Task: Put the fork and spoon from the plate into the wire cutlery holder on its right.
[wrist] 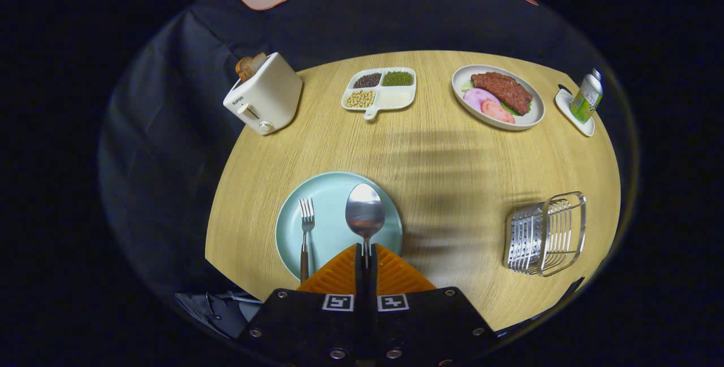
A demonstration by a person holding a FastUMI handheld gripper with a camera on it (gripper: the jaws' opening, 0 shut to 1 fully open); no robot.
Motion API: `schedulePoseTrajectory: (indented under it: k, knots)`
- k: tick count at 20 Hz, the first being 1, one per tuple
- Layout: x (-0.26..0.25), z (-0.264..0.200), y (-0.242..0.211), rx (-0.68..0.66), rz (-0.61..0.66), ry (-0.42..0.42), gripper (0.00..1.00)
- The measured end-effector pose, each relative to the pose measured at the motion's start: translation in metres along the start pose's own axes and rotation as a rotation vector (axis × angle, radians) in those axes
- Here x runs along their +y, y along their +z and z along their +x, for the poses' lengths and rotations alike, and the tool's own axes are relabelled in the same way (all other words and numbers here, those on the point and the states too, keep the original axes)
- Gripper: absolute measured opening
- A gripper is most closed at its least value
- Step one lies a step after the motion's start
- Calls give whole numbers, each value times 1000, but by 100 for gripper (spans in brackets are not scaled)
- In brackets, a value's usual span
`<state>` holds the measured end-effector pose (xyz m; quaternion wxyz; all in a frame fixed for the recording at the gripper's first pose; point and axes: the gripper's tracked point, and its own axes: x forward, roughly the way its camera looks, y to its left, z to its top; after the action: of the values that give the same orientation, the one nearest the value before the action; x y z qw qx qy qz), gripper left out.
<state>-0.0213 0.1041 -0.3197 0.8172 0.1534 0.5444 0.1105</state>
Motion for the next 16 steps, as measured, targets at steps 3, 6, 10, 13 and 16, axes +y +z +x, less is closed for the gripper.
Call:
schedulePoseTrajectory:
  k: [3,6,10,13,16]
  knots:
    - [-24,-33,18,-97,35,-30,1]
    - [-57,-60,31,-202,65,-85,1]
    - [-108,-92,27,-272,112,-155,1]
    - [-141,-110,19,-299,146,-196,1]
    - [-162,-117,9,-303,168,-219,1]
